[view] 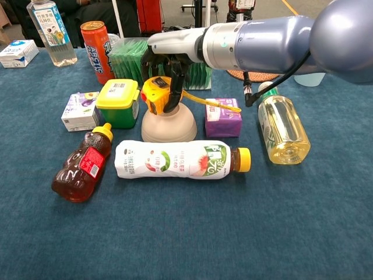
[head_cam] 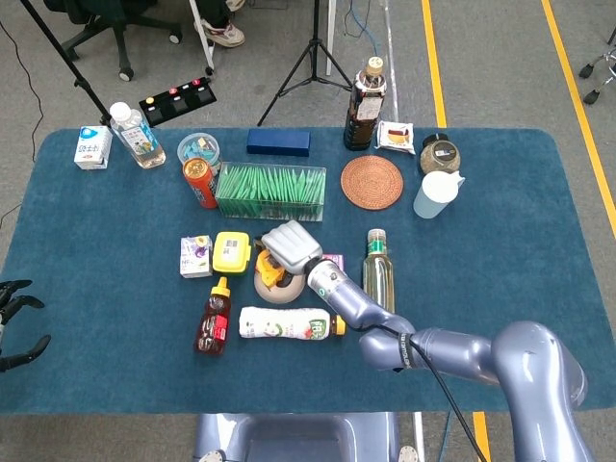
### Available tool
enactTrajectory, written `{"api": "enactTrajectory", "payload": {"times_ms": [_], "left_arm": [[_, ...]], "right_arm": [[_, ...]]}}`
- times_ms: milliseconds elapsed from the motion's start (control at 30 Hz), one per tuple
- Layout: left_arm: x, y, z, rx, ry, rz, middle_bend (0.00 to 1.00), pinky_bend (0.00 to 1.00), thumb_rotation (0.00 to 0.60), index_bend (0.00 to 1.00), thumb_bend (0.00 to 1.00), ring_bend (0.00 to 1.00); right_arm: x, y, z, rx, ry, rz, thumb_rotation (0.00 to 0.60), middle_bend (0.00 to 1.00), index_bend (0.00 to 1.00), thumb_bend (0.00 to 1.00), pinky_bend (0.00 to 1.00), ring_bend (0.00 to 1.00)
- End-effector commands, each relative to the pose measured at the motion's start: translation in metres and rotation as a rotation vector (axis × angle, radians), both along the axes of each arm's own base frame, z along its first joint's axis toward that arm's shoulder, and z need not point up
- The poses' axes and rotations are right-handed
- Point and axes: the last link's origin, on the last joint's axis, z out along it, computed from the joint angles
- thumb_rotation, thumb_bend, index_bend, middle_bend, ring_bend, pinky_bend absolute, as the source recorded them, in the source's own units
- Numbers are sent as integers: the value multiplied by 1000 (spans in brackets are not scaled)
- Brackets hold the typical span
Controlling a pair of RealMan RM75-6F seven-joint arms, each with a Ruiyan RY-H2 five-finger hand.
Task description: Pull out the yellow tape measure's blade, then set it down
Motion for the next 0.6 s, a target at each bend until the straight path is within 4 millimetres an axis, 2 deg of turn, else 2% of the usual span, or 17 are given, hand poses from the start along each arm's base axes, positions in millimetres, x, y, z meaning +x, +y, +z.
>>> {"api": "enactTrajectory", "payload": {"times_ms": [33, 367, 600], "left_arm": [[6, 6, 0, -11, 14, -29, 189, 221, 600, 354, 244, 123], [34, 29, -4, -74, 40, -131, 189, 221, 600, 355, 243, 137], [61, 51, -11, -127, 60, -204, 189, 229, 600, 354, 243, 160]], "right_arm": [[-4, 2, 10, -16, -24, -26, 600, 588, 680, 134, 623, 617], [-23, 18, 39, -77, -26, -136, 600, 589, 680, 160, 614, 620], [-35, 27, 66, -173, -55, -224, 600, 605, 680, 163, 640, 642]]}}
